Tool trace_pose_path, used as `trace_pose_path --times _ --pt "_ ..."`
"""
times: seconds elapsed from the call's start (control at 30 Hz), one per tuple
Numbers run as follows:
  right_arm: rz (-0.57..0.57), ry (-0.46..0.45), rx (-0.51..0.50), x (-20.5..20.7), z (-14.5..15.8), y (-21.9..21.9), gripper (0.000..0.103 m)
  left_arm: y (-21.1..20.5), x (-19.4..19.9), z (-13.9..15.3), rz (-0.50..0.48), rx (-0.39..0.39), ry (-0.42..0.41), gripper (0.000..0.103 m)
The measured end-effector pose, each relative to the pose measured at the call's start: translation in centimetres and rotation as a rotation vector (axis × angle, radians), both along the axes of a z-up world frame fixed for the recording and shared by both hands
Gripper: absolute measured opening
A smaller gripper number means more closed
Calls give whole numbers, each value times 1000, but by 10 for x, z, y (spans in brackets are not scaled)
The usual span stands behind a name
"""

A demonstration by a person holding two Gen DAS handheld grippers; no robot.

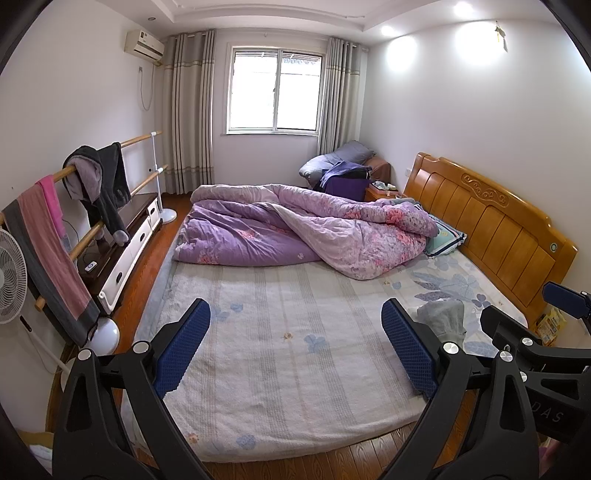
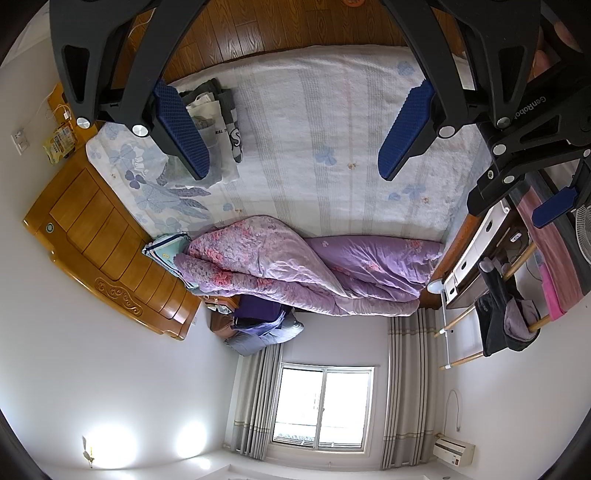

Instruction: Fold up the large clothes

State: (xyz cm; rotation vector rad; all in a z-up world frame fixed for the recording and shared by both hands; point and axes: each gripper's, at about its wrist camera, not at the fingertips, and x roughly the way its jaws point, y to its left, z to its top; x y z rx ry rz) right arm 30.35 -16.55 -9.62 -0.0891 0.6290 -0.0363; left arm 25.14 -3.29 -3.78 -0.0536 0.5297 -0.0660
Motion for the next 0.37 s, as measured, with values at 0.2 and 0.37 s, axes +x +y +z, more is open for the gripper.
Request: trace_pose_path --times 0.2,0.37 --pt "5 11 4 0 -5 -3 89 6 -3 -10 -3 -9 15 94" --pt "26 36 20 9 -14 -4 89 21 1 -22 -3 -21 45 94"
